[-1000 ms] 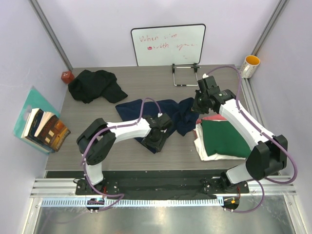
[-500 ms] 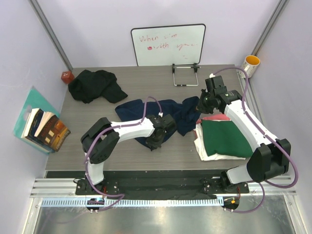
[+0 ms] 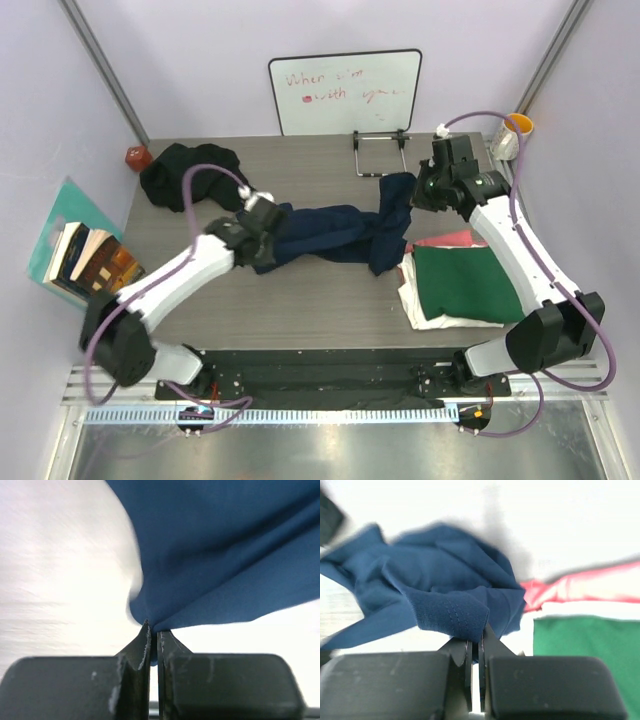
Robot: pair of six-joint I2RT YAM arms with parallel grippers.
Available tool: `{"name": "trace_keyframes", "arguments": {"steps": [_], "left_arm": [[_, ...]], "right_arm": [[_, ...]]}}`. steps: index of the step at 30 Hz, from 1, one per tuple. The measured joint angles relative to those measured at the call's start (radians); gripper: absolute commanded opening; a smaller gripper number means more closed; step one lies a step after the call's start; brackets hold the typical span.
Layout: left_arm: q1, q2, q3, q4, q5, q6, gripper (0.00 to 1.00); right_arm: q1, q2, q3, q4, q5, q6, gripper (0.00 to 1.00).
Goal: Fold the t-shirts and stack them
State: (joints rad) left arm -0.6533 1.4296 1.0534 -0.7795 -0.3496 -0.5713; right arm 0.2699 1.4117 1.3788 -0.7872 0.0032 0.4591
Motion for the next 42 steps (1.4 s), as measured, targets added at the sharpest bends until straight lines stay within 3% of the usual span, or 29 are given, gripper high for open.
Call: {"name": "trace_keyframes", "arguments": {"steps": [4, 8, 11, 16, 25, 31, 37, 42], "left_arm": [[0.130, -0.134, 0.238, -0.036, -0.081, 0.064, 0.00], [0.235, -0.115, 0.512, -0.064, -0.145, 0.136, 0.00], [0.238, -0.052, 0.729, -0.119, -0.188, 0.176, 0.00], [0.235, -0.059, 0.905, -0.196, -0.208, 0.195, 0.00], [0.235, -0.282, 1.050, -0.269, -0.206, 0.196, 0.00], [0.234, -0.372, 1.176, -0.280, -0.191, 0.214, 0.00], [0.234, -0.349, 1.196, -0.278, -0.193, 0.222, 0.00], [0.234, -0.237, 1.103, -0.238, -0.243, 0.248, 0.00]], "right_arm": [[-0.004, 0.022, 0.203, -0.014, 0.012, -0.037, 0.01], [-0.004, 0.098, 0.521, 0.008, -0.013, -0.053, 0.01], [-0.004, 0.108, 0.665, 0.024, -0.051, -0.061, 0.01], [-0.004, 0.063, 0.757, 0.019, -0.154, -0.023, 0.01], [-0.004, -0.167, 0.765, 0.093, -0.304, 0.063, 0.01], [-0.003, -0.200, 0.884, 0.143, -0.351, 0.096, 0.01], [-0.003, -0.189, 0.871, 0.175, -0.362, 0.122, 0.01], [-0.003, -0.094, 0.840, 0.182, -0.336, 0.122, 0.01]]}}
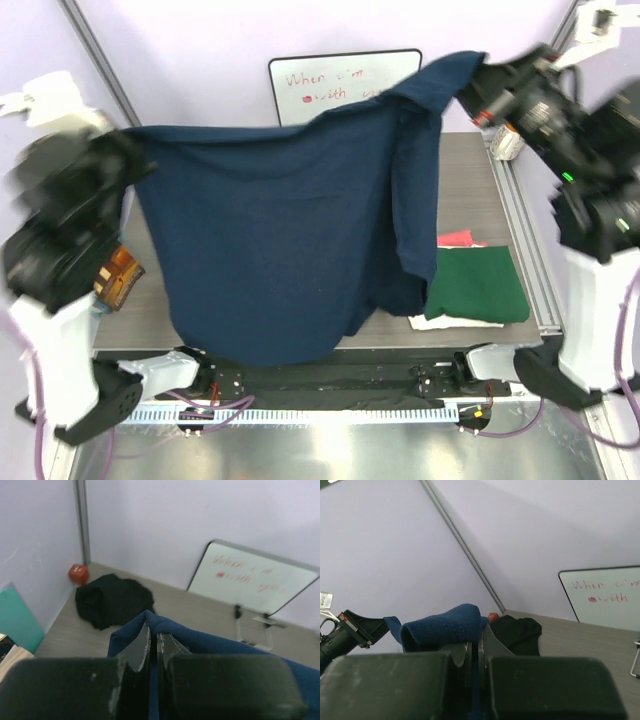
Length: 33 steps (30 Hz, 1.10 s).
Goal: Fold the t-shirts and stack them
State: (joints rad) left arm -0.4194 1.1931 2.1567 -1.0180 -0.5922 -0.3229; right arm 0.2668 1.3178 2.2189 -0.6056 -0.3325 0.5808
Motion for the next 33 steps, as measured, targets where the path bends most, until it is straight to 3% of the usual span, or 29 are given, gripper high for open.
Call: {"name": "trace_keyframes", "arguments": {"steps": [5, 11, 17, 22, 28, 33], "left_arm": [[0.024, 0.152, -0.174, 0.088, -0.045, 0.017, 0.00], [0.123, 0.330, -0.480, 0.170, -0.047, -0.032, 0.00], [0.170, 0.441, -0.660, 0.266, -0.058, -0.066, 0.00], [0.196, 0.641, -0.626, 0.354, -0.071, -0.054, 0.00], [0.209, 0.888, -0.421, 0.401, -0.068, -0.008, 0.00], [0.224, 0.978, -0.277, 0.403, -0.070, 0.015, 0.00]], "right_arm": [[-0.001, 0.143, -0.071, 0.023, 0.012, -0.024, 0.01], [-0.001, 0.293, -0.348, 0.050, 0.048, -0.081, 0.01], [-0.001, 0.402, -0.574, 0.039, 0.147, -0.134, 0.01], [-0.001, 0.528, -0.583, 0.043, 0.205, -0.162, 0.01], [-0.001, 0.694, -0.474, 0.054, 0.230, -0.180, 0.01], [-0.001, 0.815, -0.352, 0.056, 0.249, -0.213, 0.01]]}}
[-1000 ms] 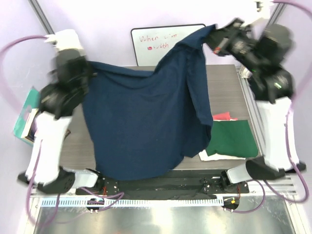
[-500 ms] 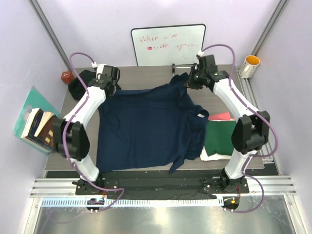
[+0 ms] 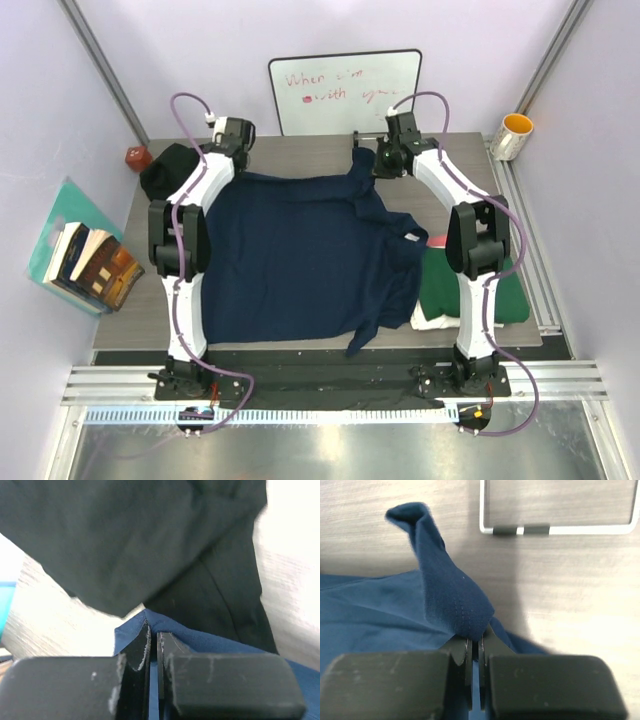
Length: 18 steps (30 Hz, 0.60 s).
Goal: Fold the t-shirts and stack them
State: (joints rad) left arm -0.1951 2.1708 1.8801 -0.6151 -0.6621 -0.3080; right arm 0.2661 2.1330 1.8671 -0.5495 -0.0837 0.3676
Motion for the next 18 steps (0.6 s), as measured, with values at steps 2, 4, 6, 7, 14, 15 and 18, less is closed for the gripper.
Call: {"name": "trace_keyframes", "arguments": {"steps": [2, 4, 6, 7, 14, 15, 18], "left_arm": [[0.016, 0.011, 0.023, 0.001, -0.001, 0.002, 0.00], [0.039, 0.020, 0.041, 0.002, -0.006, 0.002, 0.00], [0.061, 0.023, 0.046, 0.001, -0.009, 0.002, 0.00], [0.072, 0.024, 0.049, 0.001, -0.009, 0.003, 0.00], [0.114, 0.046, 0.059, 0.004, 0.010, 0.006, 0.00], [0.113, 0.052, 0.060, 0.005, 0.014, 0.007, 0.00], [0.113, 0.074, 0.064, 0.006, 0.030, 0.017, 0.00]], "right_arm": [[0.000, 0.030, 0.041, 0.000, 0.012, -0.018, 0.01], [0.000, 0.056, 0.092, -0.002, 0.036, -0.035, 0.01], [0.000, 0.074, 0.141, -0.003, 0.061, -0.050, 0.01], [0.000, 0.086, 0.174, 0.001, 0.073, -0.057, 0.01], [0.006, 0.216, 0.372, 0.048, 0.087, -0.104, 0.01], [0.006, 0.239, 0.387, 0.055, 0.087, -0.111, 0.01], [0.006, 0.295, 0.402, 0.078, 0.089, -0.133, 0.01]]}}
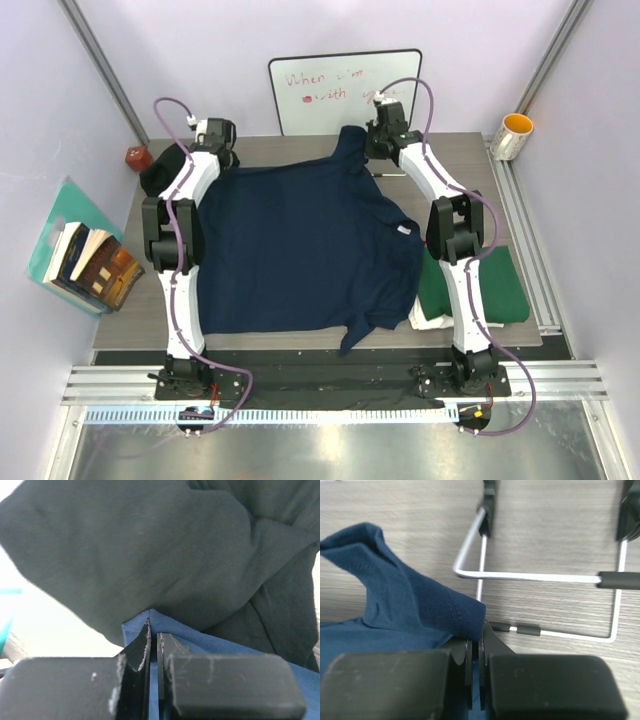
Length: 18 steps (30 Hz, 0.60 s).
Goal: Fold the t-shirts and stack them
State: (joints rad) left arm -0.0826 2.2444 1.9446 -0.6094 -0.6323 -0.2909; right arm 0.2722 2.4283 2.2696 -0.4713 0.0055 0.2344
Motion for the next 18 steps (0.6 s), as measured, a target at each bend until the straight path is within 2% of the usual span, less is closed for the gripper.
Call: {"name": "trace_keyframes", "arguments": {"steps": [5, 6, 9, 12, 16, 18], "left_arm": [[0.000, 0.042, 0.021, 0.000, 0.019, 0.014, 0.00], [0.001, 0.050, 0.028, 0.000, 0.023, 0.015, 0.00], [0.003, 0.066, 0.052, -0.001, 0.032, 0.015, 0.00], [0.005, 0.068, 0.056, -0.001, 0.040, 0.014, 0.00], [0.006, 0.068, 0.056, -0.002, 0.047, 0.014, 0.00], [0.006, 0.068, 0.056, -0.002, 0.049, 0.013, 0.00]], "right_arm": [[-0.002, 0.070, 0.012, 0.004, -0.002, -0.020, 0.01], [-0.003, 0.075, 0.012, 0.005, -0.007, -0.021, 0.04], [-0.006, 0.077, 0.012, 0.006, -0.024, -0.023, 0.30], [-0.008, 0.072, 0.008, 0.016, -0.025, -0.027, 0.30], [-0.008, 0.037, -0.024, 0.019, 0.018, -0.046, 0.38], [-0.008, 0.023, -0.026, 0.018, 0.026, -0.049, 0.38]]}}
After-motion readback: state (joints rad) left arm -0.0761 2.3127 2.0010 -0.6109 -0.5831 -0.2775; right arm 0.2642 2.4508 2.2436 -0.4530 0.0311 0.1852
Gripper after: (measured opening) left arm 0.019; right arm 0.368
